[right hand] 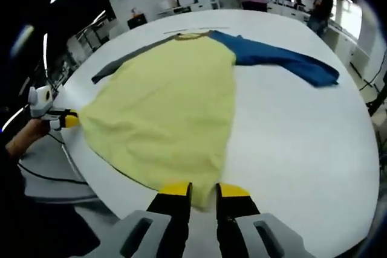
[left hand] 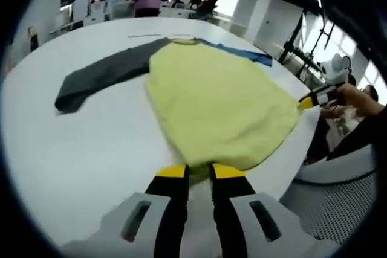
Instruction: Fold the garment on the visible template until the final outline fits inside the template.
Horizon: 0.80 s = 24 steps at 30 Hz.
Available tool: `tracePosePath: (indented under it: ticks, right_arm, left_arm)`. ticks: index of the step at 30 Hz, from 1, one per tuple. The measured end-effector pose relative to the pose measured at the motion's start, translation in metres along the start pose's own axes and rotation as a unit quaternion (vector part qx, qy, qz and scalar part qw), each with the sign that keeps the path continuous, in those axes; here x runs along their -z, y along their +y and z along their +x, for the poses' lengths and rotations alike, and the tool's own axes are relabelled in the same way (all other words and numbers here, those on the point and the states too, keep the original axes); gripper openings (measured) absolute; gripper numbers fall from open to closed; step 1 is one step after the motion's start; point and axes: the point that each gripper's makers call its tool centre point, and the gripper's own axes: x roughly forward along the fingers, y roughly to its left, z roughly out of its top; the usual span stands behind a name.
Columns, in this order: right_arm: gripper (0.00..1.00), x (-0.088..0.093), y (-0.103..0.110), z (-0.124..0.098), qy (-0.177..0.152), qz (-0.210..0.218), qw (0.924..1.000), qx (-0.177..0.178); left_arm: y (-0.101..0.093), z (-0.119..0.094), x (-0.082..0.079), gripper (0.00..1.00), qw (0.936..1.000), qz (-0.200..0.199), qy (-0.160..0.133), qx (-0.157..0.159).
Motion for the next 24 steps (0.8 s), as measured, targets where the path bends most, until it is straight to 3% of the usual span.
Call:
tracePosePath:
  ticks: [2, 6, 10, 12, 14, 17, 19, 24]
  right_arm:
    - [0.1, 0.0, 0.0, 0.0, -0.002, 0.003, 1.0, 0.001]
    - [0.03, 0.001, 0.0, 0.0, -0.001, 0.002, 1.0, 0.003]
    - [0.0, 0.001, 0.0, -0.001, 0.0, 0.005, 1.0, 0.002]
    - [0.0, 0.0, 0.0, -0.002, 0.0, 0.003, 1.0, 0.0]
    - [0.0, -0.001, 0.001, -0.004, 0.0, 0.004, 1.0, -0.003]
    - [0.0, -0.004, 0.002, -0.009, 0.001, -0.002, 1.0, -0.003]
    - [0.0, -0.006, 0.001, -0.012, 0.001, -0.002, 1.0, 0.0]
    - [0.0, -0.003, 0.0, -0.011, 0.01, 0.002, 0.9999, 0.002]
  left_arm:
    - [-0.001, -0.003, 0.001, 0.01, 0.9999, -0.013, 0.002, 0.003]
    - [-0.002, -0.008, -0.001, 0.01, 0.9998, -0.019, -0.004, 0.001]
    - [-0.003, -0.012, 0.001, 0.0, 0.9997, -0.025, 0.008, -0.004]
    - [-0.002, -0.014, 0.005, 0.0, 0.9976, -0.064, 0.024, -0.014]
    - [0.002, -0.018, 0.013, 0.0, 0.9915, -0.112, 0.056, -0.037]
    - [-0.003, -0.02, 0.015, 0.0, 0.9871, -0.135, 0.077, -0.04]
    - [-0.007, -0.018, 0.012, 0.0, 0.9883, -0.125, 0.079, -0.036]
    - [-0.004, -0.017, 0.021, 0.01, 0.9856, -0.109, 0.113, -0.062]
